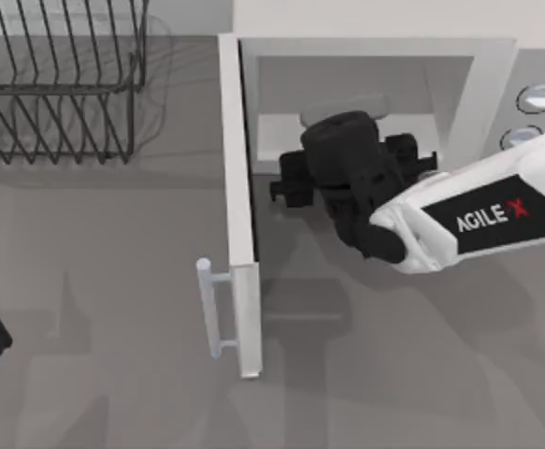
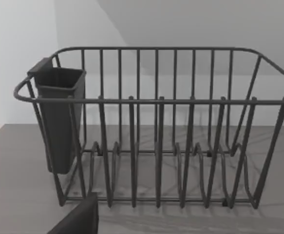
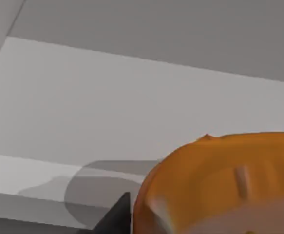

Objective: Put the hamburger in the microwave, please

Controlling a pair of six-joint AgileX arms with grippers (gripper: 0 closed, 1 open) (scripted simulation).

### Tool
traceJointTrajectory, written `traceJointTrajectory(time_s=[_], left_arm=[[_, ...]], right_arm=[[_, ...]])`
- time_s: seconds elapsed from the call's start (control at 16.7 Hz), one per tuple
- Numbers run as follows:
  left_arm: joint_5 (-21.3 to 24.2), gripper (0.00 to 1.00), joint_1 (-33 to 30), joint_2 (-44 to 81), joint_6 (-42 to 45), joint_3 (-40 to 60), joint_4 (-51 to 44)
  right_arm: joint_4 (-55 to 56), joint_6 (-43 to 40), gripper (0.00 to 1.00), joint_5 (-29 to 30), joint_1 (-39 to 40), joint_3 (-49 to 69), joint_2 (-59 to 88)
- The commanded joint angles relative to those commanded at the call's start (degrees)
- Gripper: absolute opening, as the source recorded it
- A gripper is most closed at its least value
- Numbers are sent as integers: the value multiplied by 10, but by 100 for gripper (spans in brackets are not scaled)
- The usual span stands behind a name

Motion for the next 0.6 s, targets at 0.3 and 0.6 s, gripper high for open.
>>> traceJointTrajectory(time_s=[0.3,0.6], left_arm=[[0,100,0,0,0,0,0],[0,100,0,0,0,0,0]], right_arm=[[96,56,0,53,28,23,32],[96,57,0,52,25,22,30]])
